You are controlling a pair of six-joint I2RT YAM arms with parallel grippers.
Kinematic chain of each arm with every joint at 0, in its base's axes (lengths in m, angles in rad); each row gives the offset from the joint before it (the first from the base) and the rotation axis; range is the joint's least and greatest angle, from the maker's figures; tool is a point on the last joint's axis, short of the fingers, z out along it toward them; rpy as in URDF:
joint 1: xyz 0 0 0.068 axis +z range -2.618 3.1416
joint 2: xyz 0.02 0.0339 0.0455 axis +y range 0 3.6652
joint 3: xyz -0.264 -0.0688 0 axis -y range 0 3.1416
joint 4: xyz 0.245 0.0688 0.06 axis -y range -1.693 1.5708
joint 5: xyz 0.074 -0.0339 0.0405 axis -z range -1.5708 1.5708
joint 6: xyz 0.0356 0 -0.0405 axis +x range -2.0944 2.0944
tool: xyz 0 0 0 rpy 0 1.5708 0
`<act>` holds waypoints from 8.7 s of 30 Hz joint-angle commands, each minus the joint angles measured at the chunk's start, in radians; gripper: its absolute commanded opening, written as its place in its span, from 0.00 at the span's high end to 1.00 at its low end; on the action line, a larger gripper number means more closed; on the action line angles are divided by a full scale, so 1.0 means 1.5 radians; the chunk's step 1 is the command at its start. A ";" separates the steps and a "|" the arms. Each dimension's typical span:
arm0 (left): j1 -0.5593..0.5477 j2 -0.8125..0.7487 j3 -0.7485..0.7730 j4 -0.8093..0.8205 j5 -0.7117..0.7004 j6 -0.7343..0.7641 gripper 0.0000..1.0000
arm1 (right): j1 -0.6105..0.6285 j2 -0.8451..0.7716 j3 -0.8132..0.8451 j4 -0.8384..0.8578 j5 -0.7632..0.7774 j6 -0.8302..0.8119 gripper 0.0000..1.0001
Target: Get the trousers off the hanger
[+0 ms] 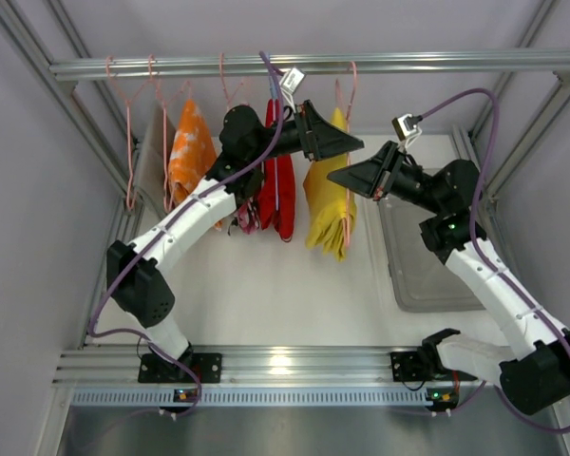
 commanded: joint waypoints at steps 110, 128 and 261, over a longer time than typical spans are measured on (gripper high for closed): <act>-0.008 0.068 0.338 0.027 -0.109 -0.237 1.00 | 0.133 -0.304 -0.471 -0.043 0.461 -0.989 0.20; -0.005 0.075 0.327 0.028 -0.110 -0.242 1.00 | 0.110 -0.272 -0.448 0.002 0.484 -0.933 0.24; -0.046 -0.116 -0.166 -0.127 -0.092 0.041 1.00 | -0.190 -0.389 -0.136 -0.561 0.471 -0.977 0.01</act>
